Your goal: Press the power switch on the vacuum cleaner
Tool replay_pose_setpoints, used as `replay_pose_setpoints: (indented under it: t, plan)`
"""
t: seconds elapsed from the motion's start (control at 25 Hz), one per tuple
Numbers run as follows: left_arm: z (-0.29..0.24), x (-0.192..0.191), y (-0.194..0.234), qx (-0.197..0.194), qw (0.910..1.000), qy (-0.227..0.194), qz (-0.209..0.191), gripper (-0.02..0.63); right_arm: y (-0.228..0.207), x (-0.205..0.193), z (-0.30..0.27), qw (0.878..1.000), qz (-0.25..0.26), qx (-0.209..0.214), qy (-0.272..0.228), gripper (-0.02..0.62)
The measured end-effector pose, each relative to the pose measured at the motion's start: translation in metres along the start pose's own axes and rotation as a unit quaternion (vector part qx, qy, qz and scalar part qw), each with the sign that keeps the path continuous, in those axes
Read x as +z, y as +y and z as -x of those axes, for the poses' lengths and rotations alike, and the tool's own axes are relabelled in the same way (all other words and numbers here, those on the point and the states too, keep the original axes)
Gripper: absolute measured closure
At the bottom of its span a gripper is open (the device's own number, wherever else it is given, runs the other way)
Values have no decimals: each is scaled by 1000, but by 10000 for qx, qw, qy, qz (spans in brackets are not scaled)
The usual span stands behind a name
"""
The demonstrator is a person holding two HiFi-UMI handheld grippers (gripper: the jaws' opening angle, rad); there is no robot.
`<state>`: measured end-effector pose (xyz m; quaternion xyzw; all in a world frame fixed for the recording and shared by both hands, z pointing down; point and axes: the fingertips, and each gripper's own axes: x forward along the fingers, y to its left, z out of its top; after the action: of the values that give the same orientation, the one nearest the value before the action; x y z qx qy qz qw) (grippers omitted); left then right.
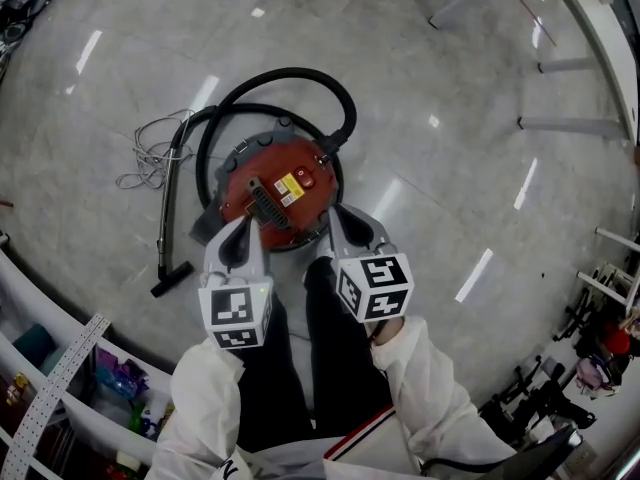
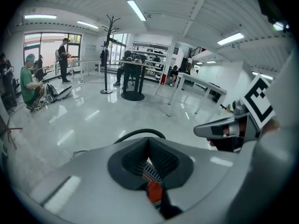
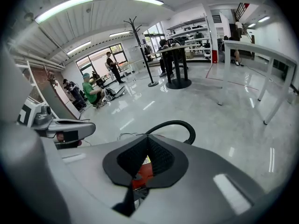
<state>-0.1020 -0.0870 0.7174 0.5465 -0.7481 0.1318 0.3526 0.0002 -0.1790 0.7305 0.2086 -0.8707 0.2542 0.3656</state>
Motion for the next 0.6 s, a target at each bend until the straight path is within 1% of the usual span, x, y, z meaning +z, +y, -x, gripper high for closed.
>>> replay_pose_setpoints:
  t: [0.44, 0.6]
  plan:
    - [-22, -30, 14, 145, 9993, 183, 280, 606, -16, -17, -29, 9997, -127, -53, 179, 595]
    - [-27, -33, 15, 140, 9992, 196, 316, 606, -22, -25, -43, 9995, -125, -73, 276, 595]
